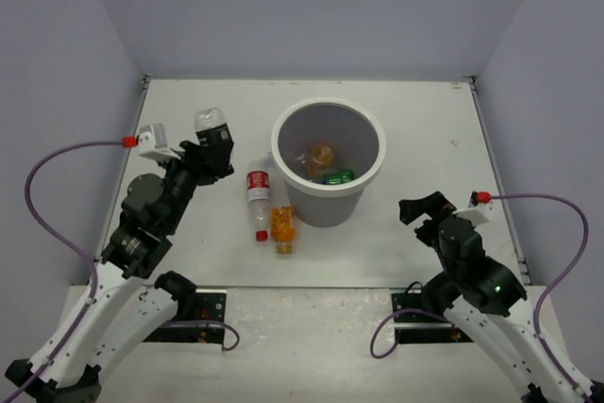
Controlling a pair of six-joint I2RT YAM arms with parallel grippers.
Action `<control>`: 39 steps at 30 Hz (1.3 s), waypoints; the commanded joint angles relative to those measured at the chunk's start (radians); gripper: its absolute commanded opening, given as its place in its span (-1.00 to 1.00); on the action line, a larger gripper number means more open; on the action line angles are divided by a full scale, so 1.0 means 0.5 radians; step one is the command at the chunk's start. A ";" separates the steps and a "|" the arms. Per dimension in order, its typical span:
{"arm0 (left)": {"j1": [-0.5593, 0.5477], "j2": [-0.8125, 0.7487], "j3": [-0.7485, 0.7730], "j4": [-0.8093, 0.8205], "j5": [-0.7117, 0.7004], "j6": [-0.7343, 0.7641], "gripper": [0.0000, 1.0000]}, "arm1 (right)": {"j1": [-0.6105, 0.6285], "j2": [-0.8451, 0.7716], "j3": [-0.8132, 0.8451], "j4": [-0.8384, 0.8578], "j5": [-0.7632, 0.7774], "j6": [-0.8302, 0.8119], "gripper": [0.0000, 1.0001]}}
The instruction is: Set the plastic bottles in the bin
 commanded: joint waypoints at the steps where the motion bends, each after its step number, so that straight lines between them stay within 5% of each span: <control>1: -0.052 0.460 0.432 0.243 0.670 0.294 -0.63 | 0.000 -0.047 0.063 -0.003 0.028 -0.018 0.97; 8: -0.527 0.950 0.764 0.409 0.602 0.515 -0.44 | -0.002 -0.073 0.063 -0.034 0.031 -0.016 0.97; 12: -0.562 1.159 0.877 0.406 0.521 0.554 0.99 | 0.001 -0.094 0.053 -0.060 0.020 0.003 0.97; 27: -0.567 1.078 0.900 0.287 0.332 0.616 1.00 | 0.001 -0.135 0.035 -0.098 0.053 0.045 0.97; 34: -0.562 0.652 0.578 0.068 -0.438 0.593 1.00 | 0.000 -0.125 0.060 -0.137 0.066 0.047 0.98; 39: -0.555 0.427 0.210 -0.236 -0.958 0.232 1.00 | -0.001 -0.139 0.070 -0.183 0.106 0.057 0.98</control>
